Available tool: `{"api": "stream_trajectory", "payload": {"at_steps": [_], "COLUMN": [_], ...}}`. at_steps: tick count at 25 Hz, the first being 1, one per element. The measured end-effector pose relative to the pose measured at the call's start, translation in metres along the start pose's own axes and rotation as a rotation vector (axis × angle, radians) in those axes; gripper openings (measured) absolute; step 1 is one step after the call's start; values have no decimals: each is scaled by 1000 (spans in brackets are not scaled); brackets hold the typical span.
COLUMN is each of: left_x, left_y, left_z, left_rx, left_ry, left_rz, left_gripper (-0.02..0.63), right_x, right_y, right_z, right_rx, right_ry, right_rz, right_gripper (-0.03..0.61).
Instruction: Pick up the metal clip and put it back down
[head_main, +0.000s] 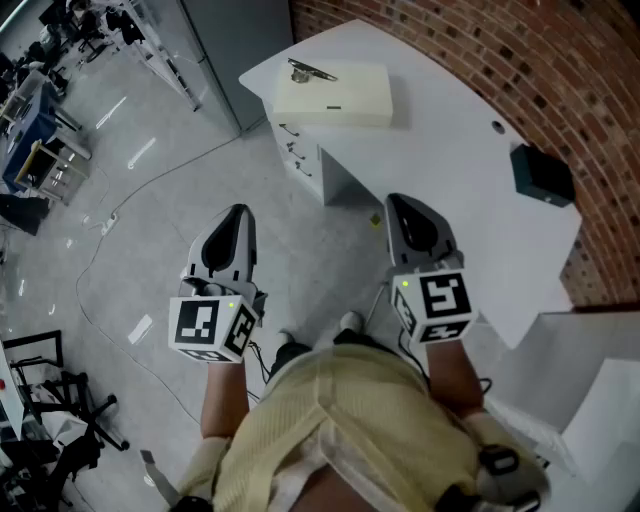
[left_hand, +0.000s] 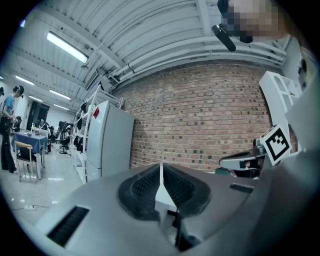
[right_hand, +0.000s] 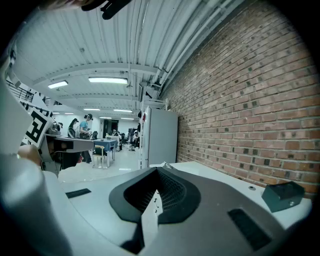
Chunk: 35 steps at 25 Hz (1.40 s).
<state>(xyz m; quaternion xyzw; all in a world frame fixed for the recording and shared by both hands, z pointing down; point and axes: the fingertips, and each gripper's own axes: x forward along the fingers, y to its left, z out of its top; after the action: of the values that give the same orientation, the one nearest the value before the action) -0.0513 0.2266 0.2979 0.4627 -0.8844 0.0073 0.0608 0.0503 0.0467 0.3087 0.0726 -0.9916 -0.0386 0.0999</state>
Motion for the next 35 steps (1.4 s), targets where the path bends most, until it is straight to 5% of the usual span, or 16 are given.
{"api": "stream_trajectory", "payload": {"at_steps": [8,21,25,35], "left_x": [17,29,28,18], "left_y": [-17,48,72,121], "left_z": [-12,-30,-31,-50], "left_rx": [-44,-101,-120,-107], "left_ry": [33,105,94,119], "left_rz": [9,1,-13,-50], "left_gripper": [20,20,20,20], "right_x": [9,75,100,142], "right_y": [-25,22,47,92], "right_z": [-17,-12,-14,-18], "right_rx": [57,56,58,46], "right_ry": [26,33,74,145], "right_rz": [19,130,172,202], "right_gripper": [3,9,103,173]}}
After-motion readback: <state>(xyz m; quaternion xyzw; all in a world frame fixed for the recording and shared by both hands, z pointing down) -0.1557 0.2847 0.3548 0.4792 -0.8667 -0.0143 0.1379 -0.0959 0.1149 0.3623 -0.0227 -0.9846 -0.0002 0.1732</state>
